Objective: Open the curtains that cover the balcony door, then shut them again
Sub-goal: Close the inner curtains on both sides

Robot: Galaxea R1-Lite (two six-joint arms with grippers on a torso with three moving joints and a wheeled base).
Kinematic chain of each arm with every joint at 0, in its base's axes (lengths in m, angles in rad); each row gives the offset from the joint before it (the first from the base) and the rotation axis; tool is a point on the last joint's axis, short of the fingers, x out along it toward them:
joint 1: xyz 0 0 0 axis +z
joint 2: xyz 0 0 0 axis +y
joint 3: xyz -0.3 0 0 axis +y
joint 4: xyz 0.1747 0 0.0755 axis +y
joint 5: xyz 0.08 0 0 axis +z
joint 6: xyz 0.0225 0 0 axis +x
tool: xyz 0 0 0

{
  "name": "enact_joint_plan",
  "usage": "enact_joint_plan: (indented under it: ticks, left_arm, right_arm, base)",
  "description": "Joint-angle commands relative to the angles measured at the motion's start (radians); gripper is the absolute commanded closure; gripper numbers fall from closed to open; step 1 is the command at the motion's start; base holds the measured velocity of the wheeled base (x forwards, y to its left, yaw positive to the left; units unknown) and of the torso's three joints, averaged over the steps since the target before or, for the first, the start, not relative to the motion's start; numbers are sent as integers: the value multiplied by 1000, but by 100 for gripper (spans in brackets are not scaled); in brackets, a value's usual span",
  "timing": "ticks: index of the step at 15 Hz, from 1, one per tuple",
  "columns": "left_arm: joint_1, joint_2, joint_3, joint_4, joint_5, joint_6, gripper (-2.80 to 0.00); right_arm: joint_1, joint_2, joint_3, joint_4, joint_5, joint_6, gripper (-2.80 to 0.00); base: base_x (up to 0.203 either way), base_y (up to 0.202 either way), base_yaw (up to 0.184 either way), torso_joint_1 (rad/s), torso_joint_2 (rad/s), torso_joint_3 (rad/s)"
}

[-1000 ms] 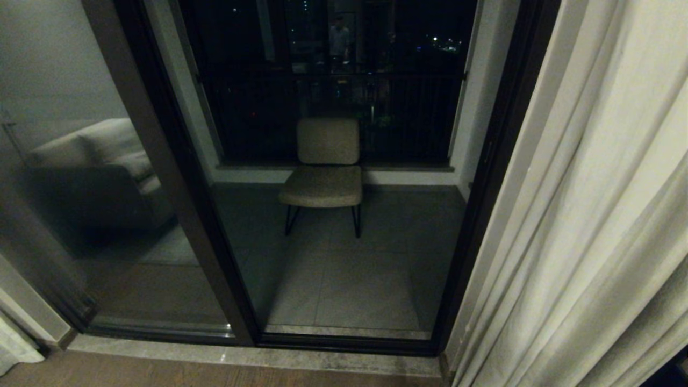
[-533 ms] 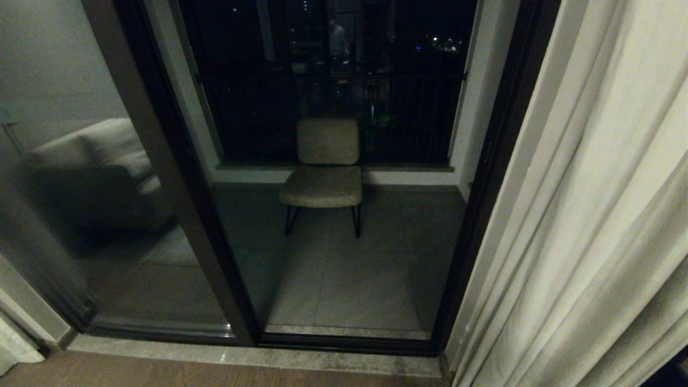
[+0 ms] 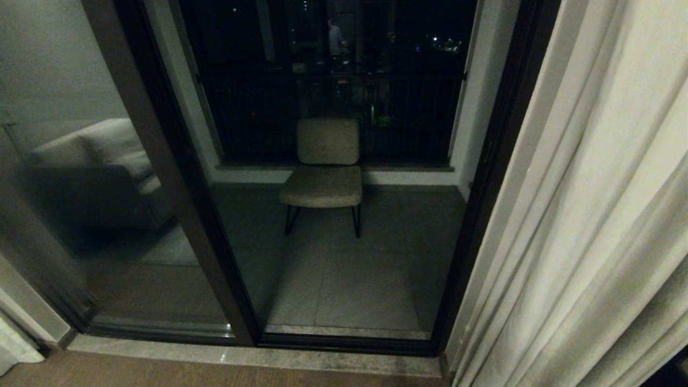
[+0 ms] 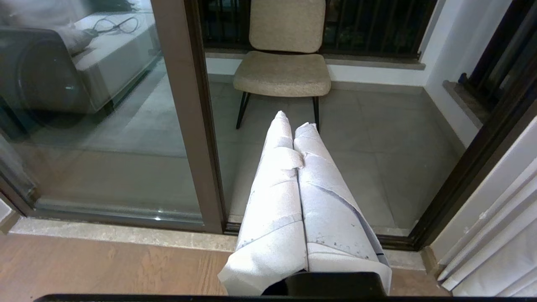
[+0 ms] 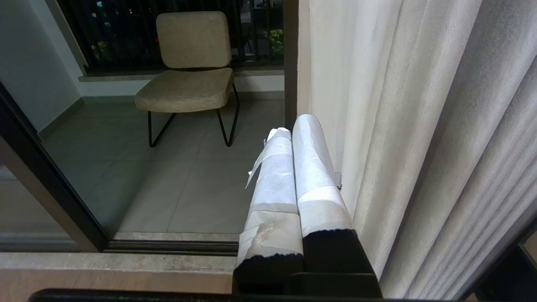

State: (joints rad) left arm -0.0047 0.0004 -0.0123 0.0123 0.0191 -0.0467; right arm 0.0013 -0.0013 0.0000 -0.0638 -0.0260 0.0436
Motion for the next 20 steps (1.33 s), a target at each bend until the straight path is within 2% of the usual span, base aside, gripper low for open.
enact_joint_plan:
  ticks: [1,20]
  left_arm:
    - [0,0,0,0,1,-1,0]
    - [0,0,0,0,1,-1,0]
  right_arm:
    - [0,1,0,-1,0,-1,0]
    - [0,1,0,-1,0,1,0]
  base:
    - [0,0,0,0,0,0]
    - [0,0,0,0,0,0]
